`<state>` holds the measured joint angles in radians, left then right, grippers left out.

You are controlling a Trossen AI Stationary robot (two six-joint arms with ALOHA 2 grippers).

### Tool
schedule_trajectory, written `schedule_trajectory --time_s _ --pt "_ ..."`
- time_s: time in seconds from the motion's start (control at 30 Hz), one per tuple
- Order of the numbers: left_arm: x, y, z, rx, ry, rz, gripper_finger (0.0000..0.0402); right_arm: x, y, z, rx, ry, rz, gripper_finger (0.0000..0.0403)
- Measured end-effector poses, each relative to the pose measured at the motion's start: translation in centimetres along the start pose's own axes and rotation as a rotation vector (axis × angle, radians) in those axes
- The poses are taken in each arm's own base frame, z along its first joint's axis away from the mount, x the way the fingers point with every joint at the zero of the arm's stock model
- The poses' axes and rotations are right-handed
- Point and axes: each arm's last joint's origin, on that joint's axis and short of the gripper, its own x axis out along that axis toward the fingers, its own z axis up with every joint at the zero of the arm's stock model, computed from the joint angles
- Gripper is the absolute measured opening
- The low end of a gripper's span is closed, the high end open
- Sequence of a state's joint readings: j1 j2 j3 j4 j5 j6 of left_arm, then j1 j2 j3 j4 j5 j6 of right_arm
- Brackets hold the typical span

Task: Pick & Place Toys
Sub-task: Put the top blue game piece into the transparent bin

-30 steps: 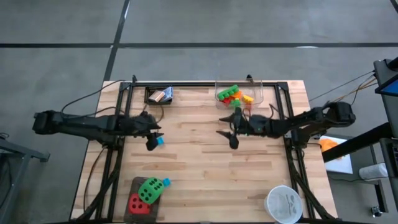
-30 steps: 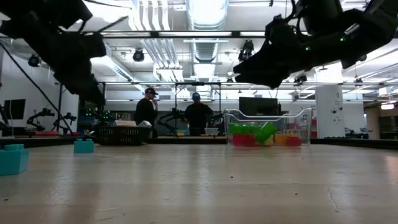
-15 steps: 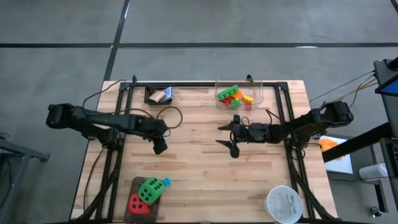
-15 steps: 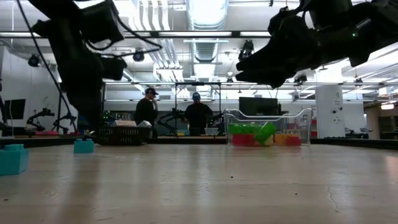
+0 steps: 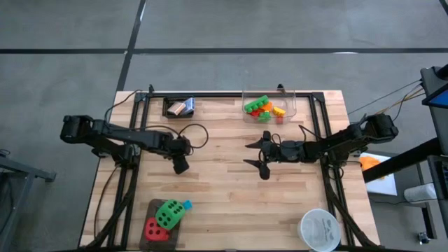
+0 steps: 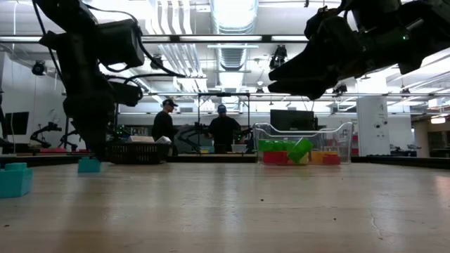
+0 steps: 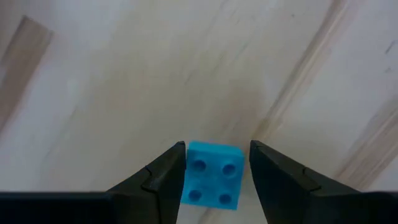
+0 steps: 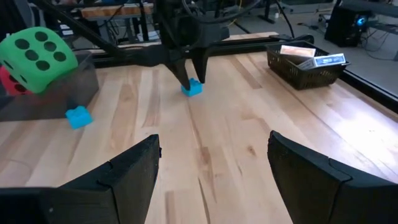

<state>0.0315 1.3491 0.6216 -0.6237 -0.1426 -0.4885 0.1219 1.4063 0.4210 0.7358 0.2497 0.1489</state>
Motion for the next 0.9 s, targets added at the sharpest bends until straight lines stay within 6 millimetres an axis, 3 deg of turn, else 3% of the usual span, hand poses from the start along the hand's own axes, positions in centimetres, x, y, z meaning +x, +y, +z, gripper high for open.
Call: schedule_trajectory --time_s 0.17,0.43,0.73,0.9 --pt "-0.2 0.2 -0.1 0.022 -0.002 0.024 0.0178 0.0 0.0 0.0 0.001 0.003 0.0 0.029" --pt "-0.4 0.2 -0.4 0.213 0.032 0.035 0.0178 0.0 0.0 0.0 0.001 0.003 0.0 0.029" --pt "-1.7 -0.5 -1.2 0.326 0.011 0.022 0.0179 0.0 0.0 0.0 0.001 0.003 0.0 0.029" --pt "-2.1 -0.7 -1.5 0.342 -0.004 0.011 0.0227 0.0 0.0 0.0 0.001 0.002 0.0 0.029"
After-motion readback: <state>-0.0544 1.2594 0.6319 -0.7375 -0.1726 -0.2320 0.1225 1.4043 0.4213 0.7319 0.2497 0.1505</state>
